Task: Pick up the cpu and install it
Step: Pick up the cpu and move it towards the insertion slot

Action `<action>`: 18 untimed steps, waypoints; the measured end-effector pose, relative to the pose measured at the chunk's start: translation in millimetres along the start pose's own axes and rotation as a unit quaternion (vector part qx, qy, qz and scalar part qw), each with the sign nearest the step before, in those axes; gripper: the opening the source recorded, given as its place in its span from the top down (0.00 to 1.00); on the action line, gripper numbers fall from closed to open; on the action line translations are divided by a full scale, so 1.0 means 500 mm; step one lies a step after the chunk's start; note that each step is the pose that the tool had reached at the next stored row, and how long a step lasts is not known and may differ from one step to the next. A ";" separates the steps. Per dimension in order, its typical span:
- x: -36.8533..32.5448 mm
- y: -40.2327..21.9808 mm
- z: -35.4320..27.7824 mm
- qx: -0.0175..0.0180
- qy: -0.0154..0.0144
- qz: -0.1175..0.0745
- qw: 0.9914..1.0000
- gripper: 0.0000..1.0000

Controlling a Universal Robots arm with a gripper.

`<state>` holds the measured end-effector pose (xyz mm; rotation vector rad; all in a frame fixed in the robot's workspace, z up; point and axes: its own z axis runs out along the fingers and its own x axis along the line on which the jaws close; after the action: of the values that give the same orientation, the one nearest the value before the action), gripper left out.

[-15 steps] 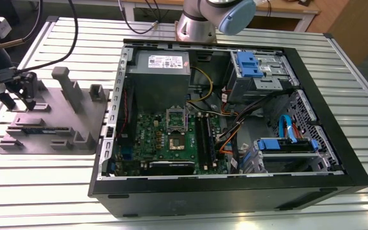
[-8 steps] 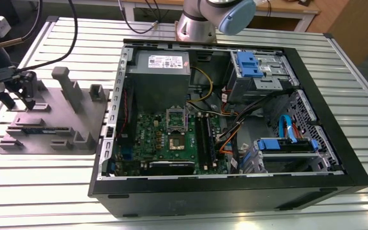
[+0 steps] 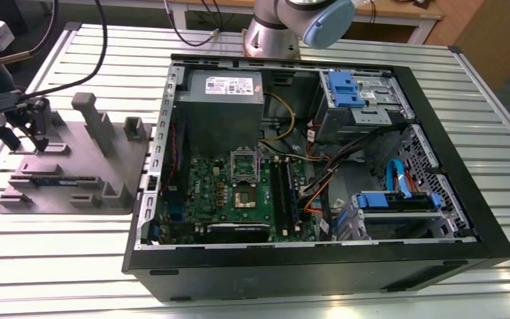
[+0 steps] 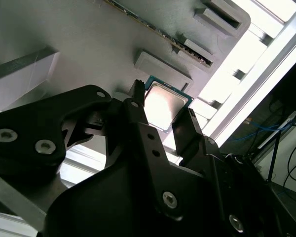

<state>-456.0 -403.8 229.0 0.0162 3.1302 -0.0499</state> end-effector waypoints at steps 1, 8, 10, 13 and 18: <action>0.000 0.000 0.000 0.000 0.000 0.000 1.000 0.53; 0.000 0.000 -0.003 0.000 0.000 0.000 1.000 0.53; 0.000 0.000 -0.004 0.000 0.000 0.000 1.000 0.53; 0.000 0.000 -0.006 0.000 0.000 0.000 1.000 0.53; 0.000 0.000 -0.009 0.000 0.000 0.000 1.000 0.53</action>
<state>-455.9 -403.8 233.3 0.0162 3.1302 -0.0505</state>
